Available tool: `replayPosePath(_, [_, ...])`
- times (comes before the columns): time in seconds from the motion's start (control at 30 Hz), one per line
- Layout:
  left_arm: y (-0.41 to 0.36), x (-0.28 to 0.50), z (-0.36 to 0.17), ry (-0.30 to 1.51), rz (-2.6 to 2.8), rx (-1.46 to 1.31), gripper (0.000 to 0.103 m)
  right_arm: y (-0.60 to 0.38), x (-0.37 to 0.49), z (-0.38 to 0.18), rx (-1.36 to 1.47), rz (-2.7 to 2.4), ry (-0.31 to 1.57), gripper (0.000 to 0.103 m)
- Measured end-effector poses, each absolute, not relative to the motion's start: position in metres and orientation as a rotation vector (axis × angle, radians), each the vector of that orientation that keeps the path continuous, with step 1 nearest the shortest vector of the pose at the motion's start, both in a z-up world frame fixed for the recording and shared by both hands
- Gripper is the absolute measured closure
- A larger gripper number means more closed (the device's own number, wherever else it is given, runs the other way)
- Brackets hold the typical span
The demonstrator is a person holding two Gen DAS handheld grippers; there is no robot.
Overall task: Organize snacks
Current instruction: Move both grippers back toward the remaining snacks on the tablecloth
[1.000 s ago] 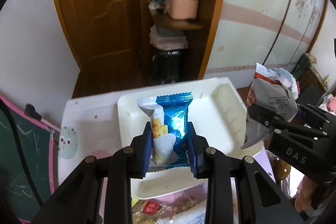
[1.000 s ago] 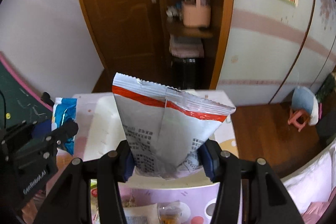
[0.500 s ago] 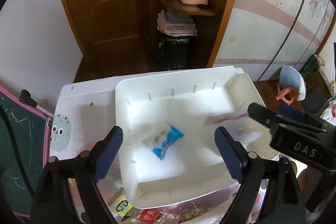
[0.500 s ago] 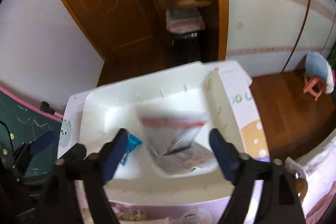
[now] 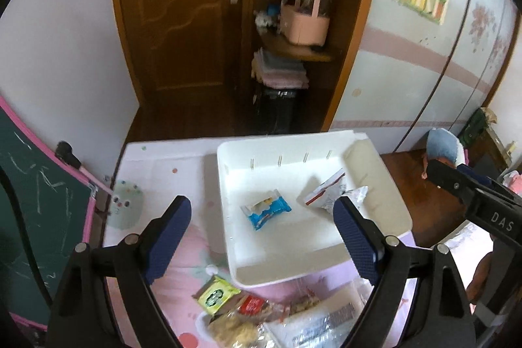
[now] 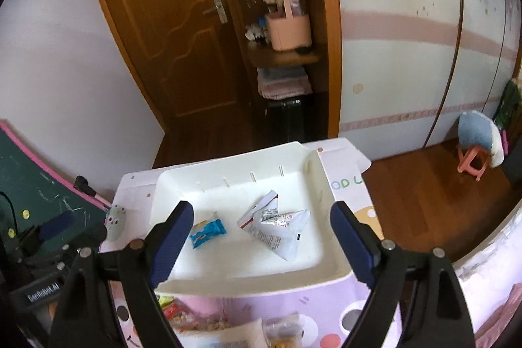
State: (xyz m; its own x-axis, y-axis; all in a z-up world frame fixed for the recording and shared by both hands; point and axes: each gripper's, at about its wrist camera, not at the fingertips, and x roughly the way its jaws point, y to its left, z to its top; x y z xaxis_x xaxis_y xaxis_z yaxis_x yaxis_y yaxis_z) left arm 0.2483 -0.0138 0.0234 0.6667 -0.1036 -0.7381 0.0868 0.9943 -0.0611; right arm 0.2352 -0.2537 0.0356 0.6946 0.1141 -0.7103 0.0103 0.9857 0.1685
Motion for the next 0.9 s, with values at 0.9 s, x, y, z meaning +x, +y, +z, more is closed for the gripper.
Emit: replayPosePath(0.9, [0.03,0.043,0.049,0.672,-0.127,0.017,0.013,-0.202,0.063,0.053,0.003,0.284,0.68,0.009])
